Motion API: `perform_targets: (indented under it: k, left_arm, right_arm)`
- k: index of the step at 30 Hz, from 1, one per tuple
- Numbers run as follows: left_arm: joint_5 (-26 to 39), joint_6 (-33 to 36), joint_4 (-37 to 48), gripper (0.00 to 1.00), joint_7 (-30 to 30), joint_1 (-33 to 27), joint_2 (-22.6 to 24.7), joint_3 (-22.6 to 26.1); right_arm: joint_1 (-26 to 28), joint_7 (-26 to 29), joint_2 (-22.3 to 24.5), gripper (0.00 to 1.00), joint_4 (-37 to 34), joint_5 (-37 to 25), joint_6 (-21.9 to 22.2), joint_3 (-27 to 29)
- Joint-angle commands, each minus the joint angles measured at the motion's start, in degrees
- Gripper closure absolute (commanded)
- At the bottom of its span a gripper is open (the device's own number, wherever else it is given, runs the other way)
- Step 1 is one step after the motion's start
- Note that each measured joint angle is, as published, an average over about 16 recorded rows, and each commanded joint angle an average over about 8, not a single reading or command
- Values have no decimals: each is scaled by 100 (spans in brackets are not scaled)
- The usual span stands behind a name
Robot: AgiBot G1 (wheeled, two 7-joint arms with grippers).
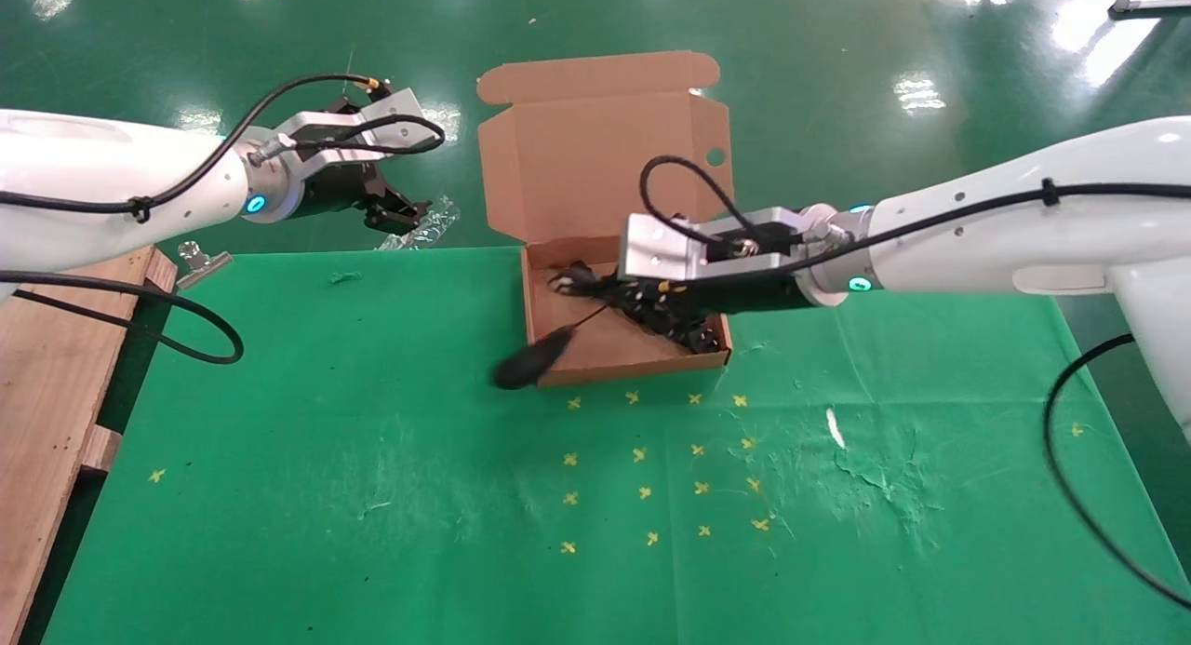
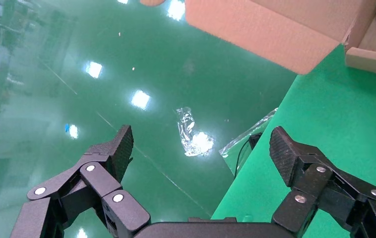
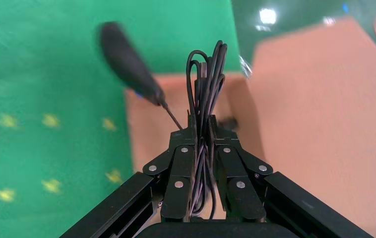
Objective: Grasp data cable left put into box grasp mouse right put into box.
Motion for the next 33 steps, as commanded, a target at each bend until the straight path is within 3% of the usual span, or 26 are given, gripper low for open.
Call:
perform_targets:
  k: [1, 7, 8, 15, 16, 33]
  left_arm:
    - [7, 1, -6, 0, -9, 1, -2, 1]
    - [22, 3, -19, 0, -28, 3, -5, 3]
    - [23, 3, -21, 0, -30, 3, -6, 3]
    - [26, 1, -22, 0, -41, 0, -17, 1]
    - [26, 1, -22, 0, -42, -1, -19, 0]
    - [27, 4, -24, 0, -41, 4, -13, 2]
  right_arm:
    - [92, -200, -105, 100, -404, -28, 145, 17]
    - [90, -1020, -220, 100, -1298, 231, 164, 140]
    - [77, -1134, -236, 95, -1442, 255, 192, 154]
    - [47, -1565, -318, 8, -2166, 348, 468, 234]
    - [48, -1579, -323, 0, -2205, 354, 487, 239]
    - [25, -1477, -270, 0, -1986, 369, 389, 237]
